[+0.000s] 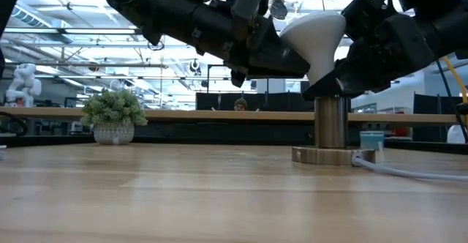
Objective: Screw lightbulb
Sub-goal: Insert the lightbulb into the desk lamp
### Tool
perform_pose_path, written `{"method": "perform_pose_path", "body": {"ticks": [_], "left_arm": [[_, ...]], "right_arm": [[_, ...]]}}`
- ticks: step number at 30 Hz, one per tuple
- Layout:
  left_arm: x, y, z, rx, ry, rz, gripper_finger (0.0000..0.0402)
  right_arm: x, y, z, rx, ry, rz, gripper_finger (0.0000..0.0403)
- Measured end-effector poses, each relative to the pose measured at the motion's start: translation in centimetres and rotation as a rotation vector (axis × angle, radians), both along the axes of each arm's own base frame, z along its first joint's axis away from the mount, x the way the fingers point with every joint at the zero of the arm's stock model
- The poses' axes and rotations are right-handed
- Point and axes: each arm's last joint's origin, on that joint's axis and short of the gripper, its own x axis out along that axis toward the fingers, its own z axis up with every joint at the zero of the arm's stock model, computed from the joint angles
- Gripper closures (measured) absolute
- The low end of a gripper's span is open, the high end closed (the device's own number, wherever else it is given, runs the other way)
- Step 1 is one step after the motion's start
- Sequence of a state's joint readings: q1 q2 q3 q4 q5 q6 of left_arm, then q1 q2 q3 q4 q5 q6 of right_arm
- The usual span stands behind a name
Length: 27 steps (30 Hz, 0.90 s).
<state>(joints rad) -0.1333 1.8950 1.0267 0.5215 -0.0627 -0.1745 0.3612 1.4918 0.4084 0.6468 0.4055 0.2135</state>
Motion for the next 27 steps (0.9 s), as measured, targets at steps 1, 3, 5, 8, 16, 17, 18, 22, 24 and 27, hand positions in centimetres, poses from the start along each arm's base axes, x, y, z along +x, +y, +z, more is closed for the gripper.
{"method": "perform_pose_path", "body": {"ticks": [1, 3, 5, 8, 16, 17, 18, 22, 24, 27], "left_arm": [[0.0, 0.04, -0.01, 0.005, 0.001, 0.012, 0.0323], [-0.01, 0.12, -0.06, 0.011, 0.003, 0.027, 0.0323], [-0.01, 0.14, -0.06, 0.012, 0.003, 0.031, 0.0323], [-0.03, 0.13, -0.12, 0.014, 0.01, 0.031, 0.0323], [0.0, -0.17, 0.05, 0.009, -0.009, 0.017, 0.0323], [0.01, -0.18, 0.08, 0.011, -0.012, 0.007, 0.0323], [0.01, -0.23, 0.1, 0.017, -0.014, -0.005, 0.0323], [-0.01, -0.5, 0.13, 0.017, -0.018, -0.038, 0.0323], [-0.02, -0.53, 0.14, 0.016, -0.018, -0.045, 0.0323], [-0.01, -0.51, 0.15, 0.015, -0.02, -0.044, 0.0323]], "right_arm": [[-0.01, 0.03, -0.01, 0.01, 0.001, 0.002, 0.0218], [-0.09, 0.25, -0.04, 0.013, 0.004, 0.015, 0.0218], [-0.15, 0.42, -0.04, 0.01, 0.005, 0.025, 0.0218], [-0.21, 0.57, -0.05, 0.009, 0.005, 0.031, 0.0218], [-0.23, 0.48, -0.05, -0.04, 0.004, 0.004, 0.0223], [-0.23, 0.48, -0.05, -0.048, 0.004, 0.006, 0.0229], [-0.24, 0.48, -0.04, -0.055, 0.003, 0.006, 0.0236], [-0.22, 0.48, -0.01, -0.068, 0.001, 0.01, 0.0269], [-0.22, 0.48, 0.0, -0.071, 0.0, 0.01, 0.0275], [-0.21, 0.45, 0.03, -0.079, -0.006, -0.004, 0.0273]]}}
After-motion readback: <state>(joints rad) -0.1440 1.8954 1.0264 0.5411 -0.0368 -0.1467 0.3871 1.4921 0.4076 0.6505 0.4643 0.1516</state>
